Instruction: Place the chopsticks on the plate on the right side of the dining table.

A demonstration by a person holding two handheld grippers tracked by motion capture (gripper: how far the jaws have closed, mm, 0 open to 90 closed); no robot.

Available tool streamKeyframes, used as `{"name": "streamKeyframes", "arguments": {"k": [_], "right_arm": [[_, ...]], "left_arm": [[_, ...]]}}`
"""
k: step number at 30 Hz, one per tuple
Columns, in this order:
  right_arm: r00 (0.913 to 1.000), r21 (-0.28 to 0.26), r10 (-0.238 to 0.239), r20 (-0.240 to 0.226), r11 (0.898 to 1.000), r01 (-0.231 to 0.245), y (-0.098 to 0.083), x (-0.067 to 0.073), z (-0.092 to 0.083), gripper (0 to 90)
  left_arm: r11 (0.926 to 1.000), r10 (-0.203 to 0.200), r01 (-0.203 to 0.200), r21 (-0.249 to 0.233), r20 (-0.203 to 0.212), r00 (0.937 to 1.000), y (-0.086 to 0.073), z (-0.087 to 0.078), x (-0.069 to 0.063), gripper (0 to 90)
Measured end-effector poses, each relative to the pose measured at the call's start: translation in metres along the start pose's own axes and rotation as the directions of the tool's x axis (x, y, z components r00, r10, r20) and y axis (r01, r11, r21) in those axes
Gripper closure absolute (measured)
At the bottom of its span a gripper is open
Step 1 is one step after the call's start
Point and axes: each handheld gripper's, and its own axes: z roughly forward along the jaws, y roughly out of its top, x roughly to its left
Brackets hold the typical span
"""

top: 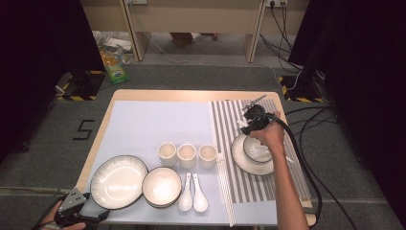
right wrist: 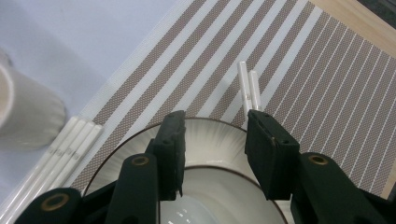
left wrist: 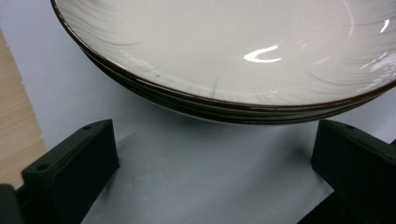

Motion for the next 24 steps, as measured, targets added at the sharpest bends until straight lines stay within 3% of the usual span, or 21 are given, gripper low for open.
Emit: {"name": "streamKeyframes", "arguments": {"k": [6,10,24], "right_arm": [[0.9999,0.029,-0.007,0.012,1.0,0.007,0.009,-0.004,0.015,59.4],[0.9994,0.053,0.018,0.03,0.998,-0.02,0.01,-0.011,0.032,59.1],[0.9952,0.093,0.077,0.06,0.992,-0.083,0.013,-0.018,0.057,56.1]], "left_arm": [[1.0,0.0,0.0,0.0,0.001,1.0,0.0,0.0,0.0,0.0],[1.0,-0.001,0.001,-0.003,0.001,1.0,0.0,0.0,0.0,0.0],[0.9999,0.003,-0.003,-0.01,-0.006,1.0,-0.001,0.0,0.0,0.0]]}}
